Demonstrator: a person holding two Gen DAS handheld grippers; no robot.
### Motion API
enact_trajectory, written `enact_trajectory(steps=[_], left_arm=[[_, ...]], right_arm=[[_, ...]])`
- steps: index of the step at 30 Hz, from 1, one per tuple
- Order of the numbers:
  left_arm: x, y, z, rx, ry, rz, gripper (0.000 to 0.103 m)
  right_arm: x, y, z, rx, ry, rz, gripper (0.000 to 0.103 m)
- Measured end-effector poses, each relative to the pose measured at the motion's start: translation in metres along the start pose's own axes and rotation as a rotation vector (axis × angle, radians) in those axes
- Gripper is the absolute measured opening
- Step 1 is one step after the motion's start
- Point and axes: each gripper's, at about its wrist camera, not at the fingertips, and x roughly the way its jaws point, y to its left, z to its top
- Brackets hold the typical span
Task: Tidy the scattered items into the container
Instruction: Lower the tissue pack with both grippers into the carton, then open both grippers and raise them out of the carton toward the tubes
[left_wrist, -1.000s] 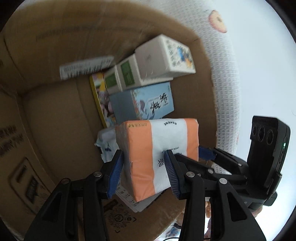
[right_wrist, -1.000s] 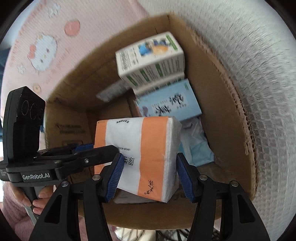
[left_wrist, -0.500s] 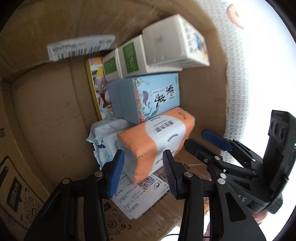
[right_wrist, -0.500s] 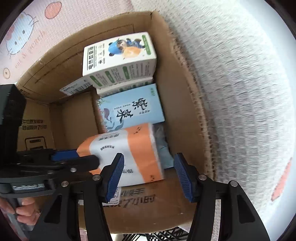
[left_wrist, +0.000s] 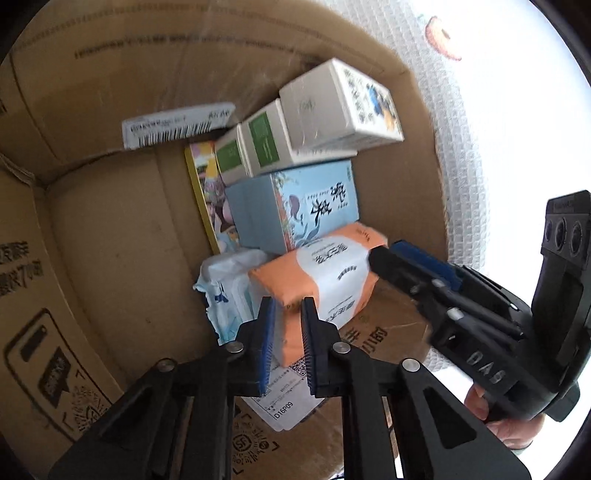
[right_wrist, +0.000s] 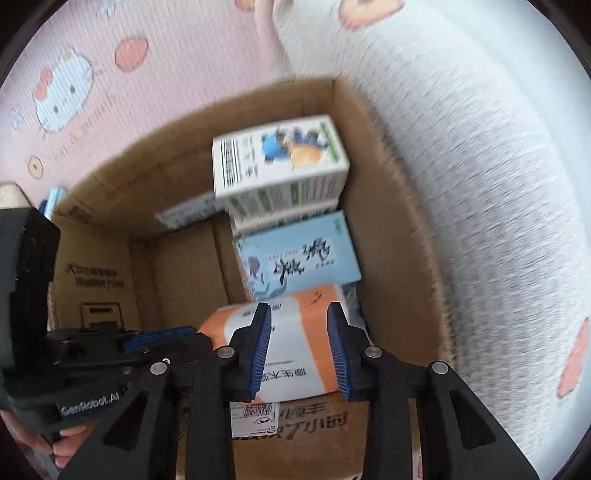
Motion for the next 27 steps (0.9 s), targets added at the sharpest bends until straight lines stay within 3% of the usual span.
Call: enact_trajectory(steps=[7, 10, 15, 20, 24, 27], left_arm=[[0.013, 0.002, 0.011, -0.032, 0.007, 0.019, 0.016], [0.018, 0.005, 0.016, -0.066, 0.01, 0.024, 0.016], [0.024, 0.002, 0.021, -0.048, 0.011, 0.045, 0.016], [0.02, 0.006, 0.026, -0.062, 0.03, 0.014, 0.016], [0.003, 0.009, 0.025, -0.087, 0.009, -0.023, 0.016], [-0.016, -0.001, 0.024, -0.032, -0.032, -0.028, 0.016]], right_arm=[[0.022, -0.002, 0.001, -0.028, 0.06, -0.035, 0.028], [0.03, -0.005, 0.002, -0.071, 0.085, -0.093, 0.028], [0.04, -0.001, 0.005, -0.091, 0.107, -0.11, 0.028], [0.046, 0.012, 0.008, -0.143, 0.116, -0.178, 0.028], [0.04, 0.009, 0.009, -0.138, 0.113, -0.151, 0.029], [0.023, 0.011, 0.004, -0.148, 0.072, -0.129, 0.028]])
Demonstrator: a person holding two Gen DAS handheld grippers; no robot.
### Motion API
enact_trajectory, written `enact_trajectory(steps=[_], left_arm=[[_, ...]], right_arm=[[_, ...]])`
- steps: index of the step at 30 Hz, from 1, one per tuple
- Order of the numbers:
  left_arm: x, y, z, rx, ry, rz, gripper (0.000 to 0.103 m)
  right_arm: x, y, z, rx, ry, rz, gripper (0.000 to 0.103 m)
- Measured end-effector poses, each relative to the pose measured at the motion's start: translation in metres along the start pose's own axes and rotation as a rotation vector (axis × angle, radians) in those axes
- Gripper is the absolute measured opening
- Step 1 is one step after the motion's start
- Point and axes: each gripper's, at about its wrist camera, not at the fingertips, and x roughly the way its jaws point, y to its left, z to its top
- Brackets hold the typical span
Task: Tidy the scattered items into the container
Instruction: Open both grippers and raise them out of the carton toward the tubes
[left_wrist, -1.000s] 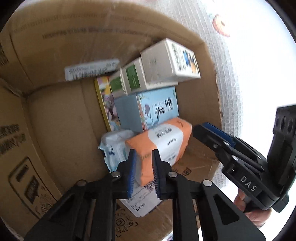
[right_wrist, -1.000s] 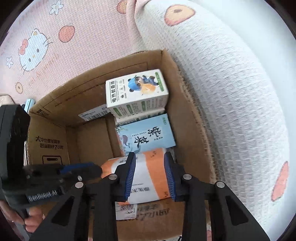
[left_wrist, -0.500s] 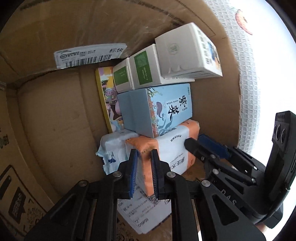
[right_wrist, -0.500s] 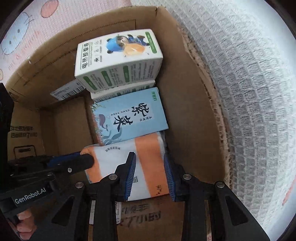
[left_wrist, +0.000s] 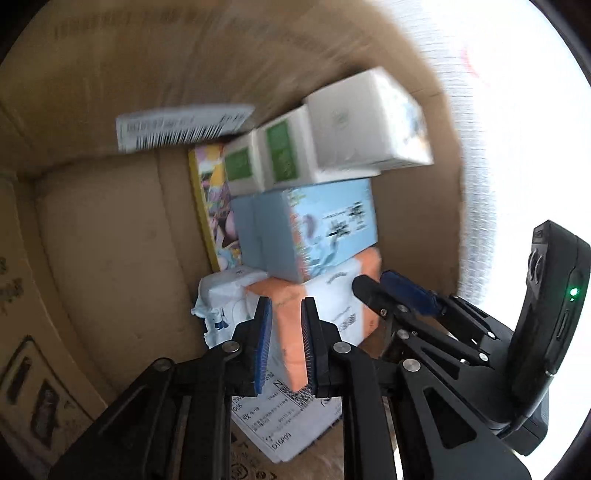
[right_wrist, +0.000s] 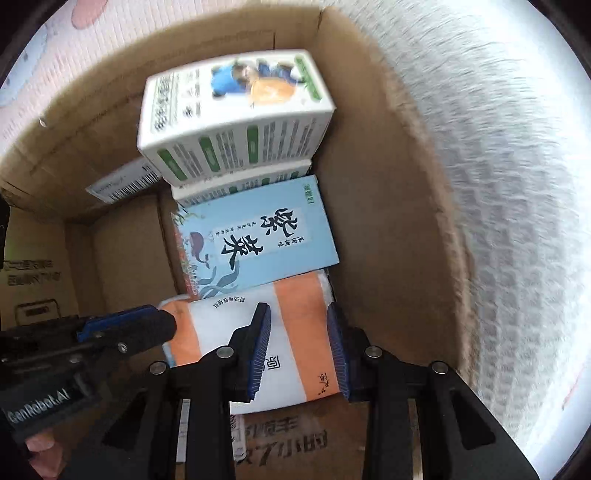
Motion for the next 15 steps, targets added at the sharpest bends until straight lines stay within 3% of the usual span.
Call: enact_trajectory(steps=[6, 9, 11, 13, 15], left_arm=[[-0.035, -0.025, -0.008, 0.127, -0.062, 0.013, 0.016], [-0.053, -0.033, -0.032, 0.226, -0.197, 0.072, 0.025], [-0.063, -0.041, -0.046, 0.305, -0.311, 0.121, 0.045], [-0.072, -0.049, -0.055, 0.404, -0.421, 0.219, 0.048], [-0.082, -0.051, -0.06, 0.467, -0.476, 0.269, 0.049]], right_arm=[[-0.045, 0.009, -0.019, -0.013, -0.104, 0.032, 0.029], [-0.078, 0.024, -0.037, -0.038, -0.233, 0.008, 0.029], [-0.091, 0.039, -0.044, -0.079, -0.282, -0.023, 0.028], [-0.101, 0.058, -0.053, -0.123, -0.328, -0.082, 0.029], [-0.106, 0.072, -0.055, -0.17, -0.352, -0.127, 0.029]])
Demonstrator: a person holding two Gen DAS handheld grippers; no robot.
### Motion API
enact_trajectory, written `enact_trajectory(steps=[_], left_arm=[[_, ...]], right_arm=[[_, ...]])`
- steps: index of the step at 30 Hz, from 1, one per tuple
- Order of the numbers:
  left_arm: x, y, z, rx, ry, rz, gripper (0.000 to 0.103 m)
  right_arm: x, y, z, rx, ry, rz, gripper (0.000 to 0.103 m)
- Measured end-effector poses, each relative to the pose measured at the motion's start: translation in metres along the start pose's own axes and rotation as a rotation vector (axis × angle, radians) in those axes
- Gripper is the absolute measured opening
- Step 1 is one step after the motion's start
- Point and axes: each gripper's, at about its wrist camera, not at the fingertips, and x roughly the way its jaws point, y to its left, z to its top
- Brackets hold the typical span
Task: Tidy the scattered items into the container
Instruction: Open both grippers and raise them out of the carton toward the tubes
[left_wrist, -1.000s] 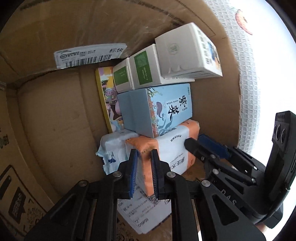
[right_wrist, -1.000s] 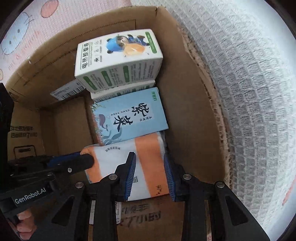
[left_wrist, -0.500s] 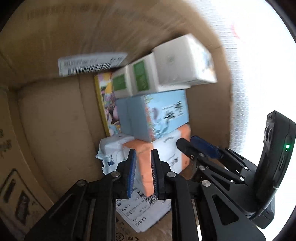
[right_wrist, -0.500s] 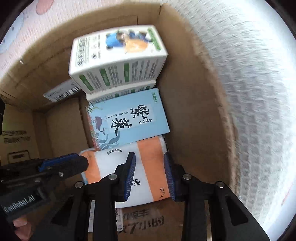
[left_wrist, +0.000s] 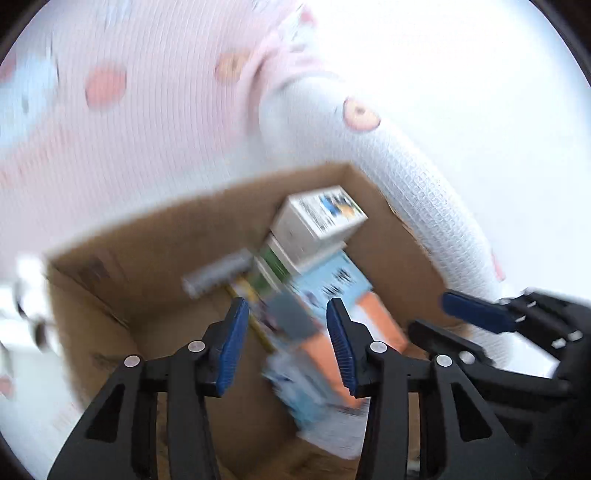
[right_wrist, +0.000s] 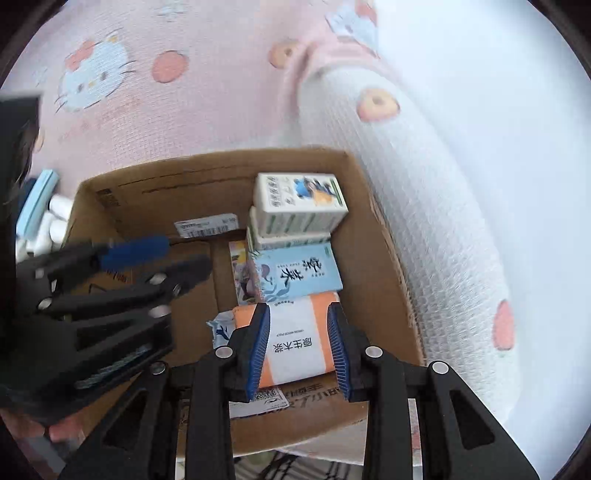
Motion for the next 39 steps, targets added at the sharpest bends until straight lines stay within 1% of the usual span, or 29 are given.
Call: enact_trajectory(steps=[1, 2, 4, 7, 8, 10, 12, 13, 14, 16, 18, 20, 21, 23, 24, 28, 30, 32, 34, 35, 39], left_arm=[[-0.005, 0.003, 0.001, 0.009, -0.007, 0.007, 0.049], [-0.012, 0.01, 0.006, 0.001, -0.007, 0.0, 0.05], [-0.021, 0.023, 0.013, -0.026, -0.008, -0.048, 0.053], [-0.014, 0.034, 0.001, -0.052, -0.038, -0.119, 0.055], [-0.018, 0.037, -0.001, -0.055, -0.058, -0.137, 0.056], [-0.038, 0.047, -0.006, -0.06, -0.123, -0.165, 0.059], [-0.059, 0.059, -0.013, -0.079, -0.194, -0.175, 0.063], [-0.071, 0.066, -0.018, -0.083, -0.228, -0.172, 0.064], [-0.08, 0.072, -0.021, -0.08, -0.251, -0.163, 0.064], [-0.095, 0.082, -0.027, -0.061, -0.284, -0.12, 0.065], [-0.107, 0.092, -0.035, -0.049, -0.309, -0.066, 0.065], [-0.118, 0.105, -0.046, -0.049, -0.337, -0.026, 0.065], [-0.123, 0.112, -0.053, -0.049, -0.349, -0.009, 0.065], [-0.133, 0.127, -0.067, -0.049, -0.359, 0.03, 0.065], [-0.138, 0.135, -0.075, -0.044, -0.365, 0.052, 0.065], [-0.159, 0.166, -0.112, -0.016, -0.391, 0.185, 0.065], [-0.165, 0.181, -0.129, -0.013, -0.388, 0.247, 0.065], [-0.168, 0.196, -0.144, -0.028, -0.38, 0.303, 0.065], [-0.169, 0.214, -0.157, -0.071, -0.359, 0.34, 0.065], [-0.169, 0.223, -0.161, -0.106, -0.342, 0.344, 0.065], [-0.162, 0.259, -0.178, -0.236, -0.277, 0.312, 0.065]], right_arm=[[-0.003, 0.003, -0.005, -0.015, -0.012, -0.021, 0.029], [-0.01, -0.009, -0.008, -0.027, -0.021, -0.03, 0.029], [-0.02, -0.005, -0.007, -0.053, -0.039, -0.037, 0.029], [-0.031, 0.007, -0.011, -0.071, -0.083, -0.042, 0.029], [-0.035, 0.009, -0.012, -0.077, -0.1, -0.053, 0.029], [-0.044, 0.014, -0.016, -0.107, -0.133, -0.095, 0.029], [-0.051, 0.018, -0.02, -0.113, -0.159, -0.125, 0.029], [-0.054, 0.02, -0.021, -0.117, -0.172, -0.125, 0.029], [-0.06, 0.023, -0.024, -0.106, -0.19, -0.12, 0.029], [-0.069, 0.029, -0.027, -0.095, -0.217, -0.091, 0.035], [-0.077, 0.041, -0.031, -0.121, -0.244, -0.039, 0.039], [-0.081, 0.057, -0.034, -0.142, -0.256, -0.011, 0.04], [-0.082, 0.066, -0.035, -0.182, -0.268, 0.013, 0.041], [-0.085, 0.084, -0.039, -0.221, -0.281, 0.037, 0.041], [-0.085, 0.096, -0.041, -0.267, -0.29, 0.067, 0.042], [-0.085, 0.145, -0.053, -0.41, -0.281, 0.157, 0.042], [-0.083, 0.166, -0.06, -0.5, -0.28, 0.185, 0.042], [-0.078, 0.188, -0.067, -0.566, -0.276, 0.189, 0.042], [-0.074, 0.206, -0.072, -0.608, -0.273, 0.195, 0.042], [-0.072, 0.214, -0.074, -0.618, -0.272, 0.198, 0.042], [-0.06, 0.241, -0.08, -0.658, -0.251, 0.231, 0.043]])
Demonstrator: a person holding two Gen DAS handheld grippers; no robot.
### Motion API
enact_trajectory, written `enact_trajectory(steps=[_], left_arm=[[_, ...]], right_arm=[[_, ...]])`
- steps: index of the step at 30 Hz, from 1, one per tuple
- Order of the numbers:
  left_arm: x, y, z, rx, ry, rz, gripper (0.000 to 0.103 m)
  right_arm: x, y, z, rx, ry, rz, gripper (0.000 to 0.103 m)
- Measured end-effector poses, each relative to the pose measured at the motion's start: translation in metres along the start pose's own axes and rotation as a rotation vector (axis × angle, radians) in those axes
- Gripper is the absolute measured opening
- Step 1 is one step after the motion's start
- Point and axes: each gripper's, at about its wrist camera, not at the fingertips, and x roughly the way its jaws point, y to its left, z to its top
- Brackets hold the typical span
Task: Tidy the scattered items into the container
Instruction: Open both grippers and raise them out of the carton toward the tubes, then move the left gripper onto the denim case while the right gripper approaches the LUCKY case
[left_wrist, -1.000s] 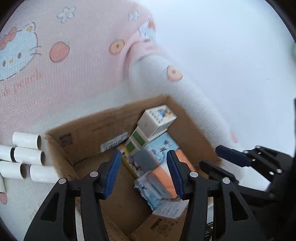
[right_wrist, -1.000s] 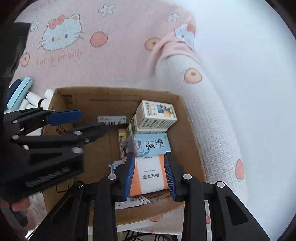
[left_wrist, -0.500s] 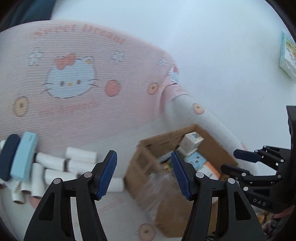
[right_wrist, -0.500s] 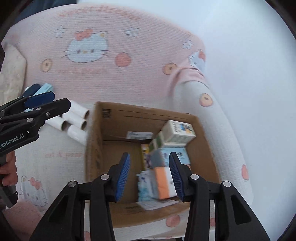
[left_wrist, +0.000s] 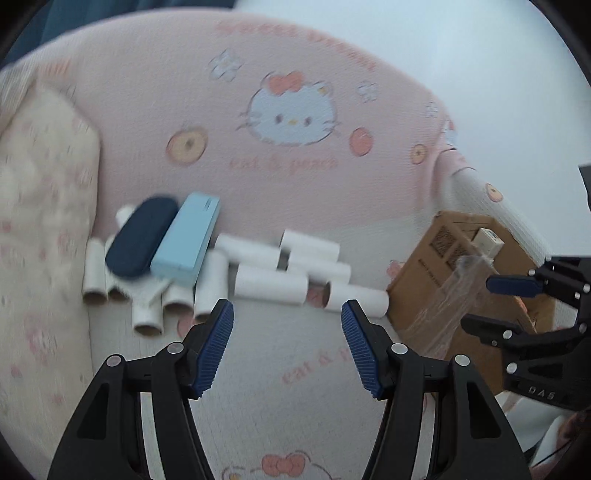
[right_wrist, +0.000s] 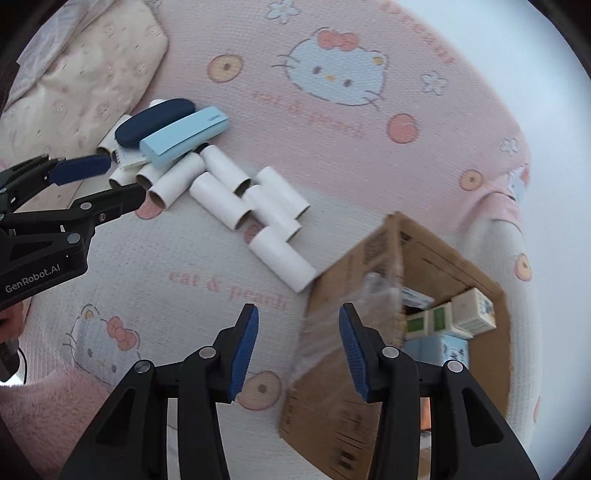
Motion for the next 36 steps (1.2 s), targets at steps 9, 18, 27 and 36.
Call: enact_trajectory(steps=[9, 18, 27, 36], left_arm=[[0.043, 0.038, -0.017, -0.035, 0.12, 0.069, 0.065], [0.09, 0.038, -0.001, 0.043, 0.207, 0.111, 0.065], [0.082, 0.066, 0.041, 0.169, 0.09, 0.363, 0.065], [0.096, 0.113, 0.074, 0.136, 0.146, 0.477, 0.065]], right_arm=[[0.059, 0.033, -0.001, -0.103, 0.058, 0.074, 0.052], [0.122, 0.032, 0.022, -0.07, 0.031, 0.105, 0.052], [0.146, 0.03, 0.076, 0.112, -0.101, 0.451, 0.053], [0.165, 0.027, 0.117, 0.289, -0.065, 0.732, 0.054]])
